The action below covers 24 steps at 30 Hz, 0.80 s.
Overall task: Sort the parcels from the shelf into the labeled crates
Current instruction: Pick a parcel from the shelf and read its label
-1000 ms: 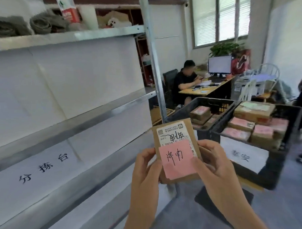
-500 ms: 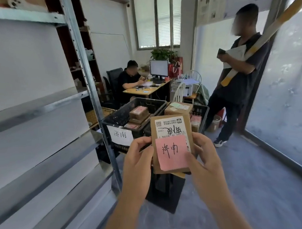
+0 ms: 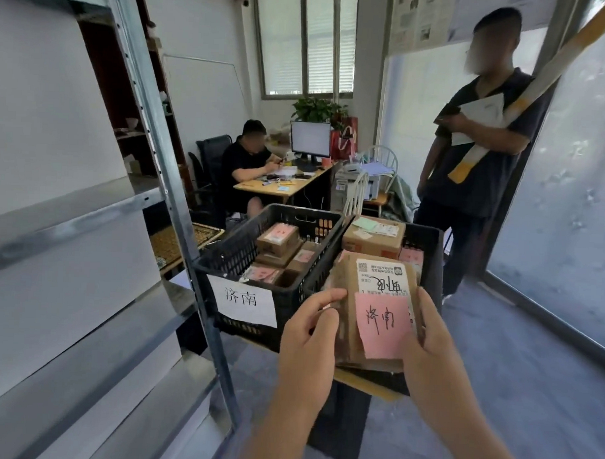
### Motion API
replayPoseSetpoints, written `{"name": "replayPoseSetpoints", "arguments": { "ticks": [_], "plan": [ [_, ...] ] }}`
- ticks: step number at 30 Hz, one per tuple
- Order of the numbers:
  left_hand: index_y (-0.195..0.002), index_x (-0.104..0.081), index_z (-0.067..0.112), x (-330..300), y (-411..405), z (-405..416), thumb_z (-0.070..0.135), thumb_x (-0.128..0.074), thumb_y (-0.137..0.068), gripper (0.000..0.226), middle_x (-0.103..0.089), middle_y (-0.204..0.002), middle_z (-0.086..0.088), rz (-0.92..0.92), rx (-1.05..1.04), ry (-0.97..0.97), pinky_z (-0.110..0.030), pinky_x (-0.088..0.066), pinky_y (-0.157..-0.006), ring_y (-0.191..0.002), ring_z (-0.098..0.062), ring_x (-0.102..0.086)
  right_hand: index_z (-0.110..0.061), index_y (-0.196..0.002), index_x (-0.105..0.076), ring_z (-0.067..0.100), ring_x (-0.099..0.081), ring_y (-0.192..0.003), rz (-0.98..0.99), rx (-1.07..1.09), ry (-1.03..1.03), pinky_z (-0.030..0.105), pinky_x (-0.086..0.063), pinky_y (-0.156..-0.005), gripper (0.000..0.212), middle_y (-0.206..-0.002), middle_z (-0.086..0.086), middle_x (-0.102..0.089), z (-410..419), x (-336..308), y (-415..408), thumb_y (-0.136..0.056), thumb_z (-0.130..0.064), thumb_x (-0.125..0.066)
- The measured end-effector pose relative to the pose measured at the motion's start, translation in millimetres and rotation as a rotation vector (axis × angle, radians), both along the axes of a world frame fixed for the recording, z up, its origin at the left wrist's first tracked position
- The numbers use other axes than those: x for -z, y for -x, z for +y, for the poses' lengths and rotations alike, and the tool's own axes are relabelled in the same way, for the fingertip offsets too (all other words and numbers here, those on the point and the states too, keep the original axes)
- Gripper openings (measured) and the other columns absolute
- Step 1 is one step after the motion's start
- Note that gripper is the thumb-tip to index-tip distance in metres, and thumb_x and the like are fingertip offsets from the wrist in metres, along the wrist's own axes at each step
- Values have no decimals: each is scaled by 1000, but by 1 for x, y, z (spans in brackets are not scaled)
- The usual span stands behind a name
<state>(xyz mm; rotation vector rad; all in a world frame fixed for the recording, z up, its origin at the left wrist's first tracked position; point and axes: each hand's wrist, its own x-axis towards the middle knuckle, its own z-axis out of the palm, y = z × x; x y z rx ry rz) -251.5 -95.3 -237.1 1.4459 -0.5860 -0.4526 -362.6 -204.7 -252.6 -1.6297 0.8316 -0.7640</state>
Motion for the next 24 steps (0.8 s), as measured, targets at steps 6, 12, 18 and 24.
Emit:
{"name": "replayPoseSetpoints", "arguments": {
  "ticks": [6, 12, 18, 24],
  "plan": [
    [-133, -68, 44, -11, -91, -35, 31, -53, -100, 39, -71, -127, 18, -155, 160, 13, -30, -63, -92, -119, -6, -69, -53, -146, -43, 19, -71, -93, 9, 102, 51, 37, -63, -62, 61, -137, -2, -56, -28, -20, -91, -107, -7, -41],
    [-134, -67, 47, 5, -172, -41, 28, -45, -104, 42, -65, -137, 25, -188, 219, -14, -24, -54, -106, -134, -3, -58, -62, -141, -36, 22, -67, -107, 148, 137, 159, 46, -64, -81, 85, -138, -4, -51, -25, -10, -167, -65, -92, -60],
    [-136, -64, 51, 26, -219, -70, 25, -41, -109, 45, -61, -141, 23, -137, 242, -52, -23, -54, -106, -136, -2, -56, -55, -144, -29, 12, -51, -108, 306, 137, 231, 36, -47, -81, 91, -139, -7, -38, -49, -4, -212, -70, -69, -80],
    [-136, -67, 49, 32, -273, -111, 17, -43, -109, 48, -61, -140, 31, -110, 198, -97, -30, -52, -112, -138, 3, -54, -62, -140, -25, 18, -49, -115, 337, 107, 216, 47, -55, -89, 96, -130, -13, -32, -100, 5, -271, -57, -74, -71]
  ]
}}
